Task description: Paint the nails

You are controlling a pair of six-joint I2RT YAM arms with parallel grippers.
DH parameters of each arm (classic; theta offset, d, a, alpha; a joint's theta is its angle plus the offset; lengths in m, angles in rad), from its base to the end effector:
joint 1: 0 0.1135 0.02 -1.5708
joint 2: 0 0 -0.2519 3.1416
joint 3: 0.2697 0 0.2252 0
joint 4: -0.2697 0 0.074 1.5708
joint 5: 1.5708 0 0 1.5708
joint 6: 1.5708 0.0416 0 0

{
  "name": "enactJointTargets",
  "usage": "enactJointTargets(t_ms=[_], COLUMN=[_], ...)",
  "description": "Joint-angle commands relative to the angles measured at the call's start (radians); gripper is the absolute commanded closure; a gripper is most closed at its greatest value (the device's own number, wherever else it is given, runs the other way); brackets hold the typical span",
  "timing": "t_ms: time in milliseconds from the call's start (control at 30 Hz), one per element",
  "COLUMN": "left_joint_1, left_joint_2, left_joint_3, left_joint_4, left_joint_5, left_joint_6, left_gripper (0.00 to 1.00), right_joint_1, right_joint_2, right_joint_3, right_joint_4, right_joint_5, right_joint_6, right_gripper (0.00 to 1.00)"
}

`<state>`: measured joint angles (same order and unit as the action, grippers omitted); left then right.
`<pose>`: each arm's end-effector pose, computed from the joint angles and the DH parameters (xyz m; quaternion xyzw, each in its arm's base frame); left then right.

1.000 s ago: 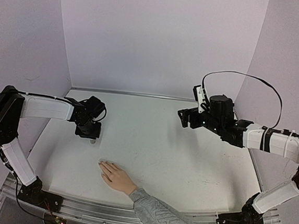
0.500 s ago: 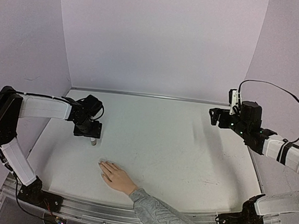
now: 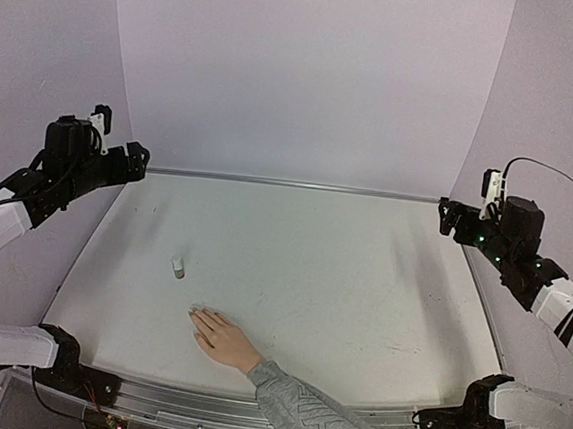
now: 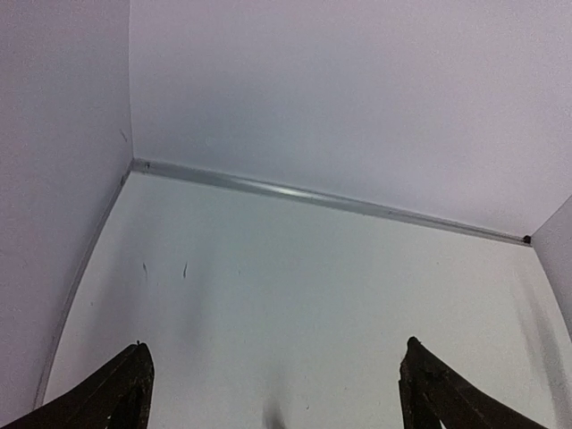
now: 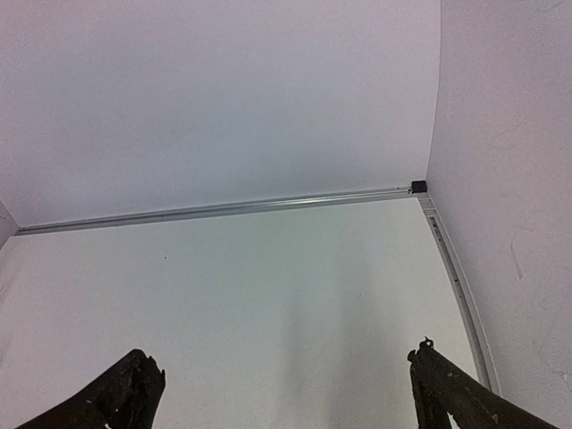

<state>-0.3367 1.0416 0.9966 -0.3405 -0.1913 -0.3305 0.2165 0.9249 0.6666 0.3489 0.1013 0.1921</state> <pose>0.2091 -0.0648 0.3379 -0.0508 0.8258 -0.1072 0.5513 0.2045 0.0407 0.3277 0.0292 0.6739 0.1162 0.7290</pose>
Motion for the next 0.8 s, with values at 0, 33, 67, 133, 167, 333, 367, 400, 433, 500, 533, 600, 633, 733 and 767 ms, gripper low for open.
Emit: enactJointTargets(t_ms=[0,33,67,133,167,333,367,400,433,500,533,600,633,733,767], left_joint_1=[-0.001,-0.001,0.0,0.002,0.002,0.031,0.054,0.074,0.096,0.121,0.126,0.14,0.146,0.149,0.148], left_joint_2=[-0.097,-0.11,-0.117,-0.128,-0.129,-0.094,-0.081,-0.07,-0.055,-0.035,-0.031,-0.03,-0.034,-0.048,-0.054], left_joint_3=[0.045,0.052,0.058,0.054,0.048,-0.009,-0.02,-0.029,-0.031,-0.034,-0.035,-0.04,-0.046,-0.065,-0.07], left_joint_4=[0.117,0.12,0.121,0.126,0.133,0.17,0.177,0.181,0.182,0.184,0.186,0.19,0.19,0.199,0.203], left_joint_5=[-0.059,-0.075,-0.089,-0.12,-0.13,-0.155,-0.147,-0.132,-0.113,-0.093,-0.097,-0.099,-0.098,-0.089,-0.081], left_joint_6=[0.155,0.178,0.196,0.22,0.227,0.243,0.234,0.222,0.21,0.201,0.204,0.212,0.217,0.237,0.24], left_gripper=[0.03,0.03,0.03,0.03,0.03,0.02,0.02,0.02,0.02,0.02,0.03,0.02,0.03,0.02,0.02], right_joint_1=[-0.002,-0.002,-0.002,-0.002,-0.003,-0.002,-0.002,-0.002,-0.003,-0.008,-0.015,-0.046,-0.073,-0.114,-0.115], right_joint_2=[-0.045,-0.038,-0.028,-0.004,0.008,0.001,-0.006,-0.005,0.006,0.035,0.045,0.047,0.044,0.021,0.018], right_joint_3=[0.127,0.153,0.167,0.192,0.204,0.218,0.21,0.205,0.202,0.204,0.202,0.192,0.186,0.167,0.168], right_joint_4=[-0.062,-0.074,-0.082,-0.095,-0.102,-0.123,-0.121,-0.119,-0.117,-0.117,-0.118,-0.115,-0.109,-0.079,-0.076], right_joint_5=[0.095,0.104,0.111,0.125,0.14,0.207,0.193,0.183,0.176,0.158,0.148,0.142,0.118,0.043,0.043], right_joint_6=[-0.017,-0.028,-0.032,-0.031,-0.032,-0.035,-0.045,-0.053,-0.061,-0.06,-0.055,-0.045,-0.038,-0.037,-0.038], right_gripper=[0.02,0.02,0.02,0.02,0.02,0.02,0.02,0.02,0.02,0.02,0.02,0.02,0.02,0.02,0.02])
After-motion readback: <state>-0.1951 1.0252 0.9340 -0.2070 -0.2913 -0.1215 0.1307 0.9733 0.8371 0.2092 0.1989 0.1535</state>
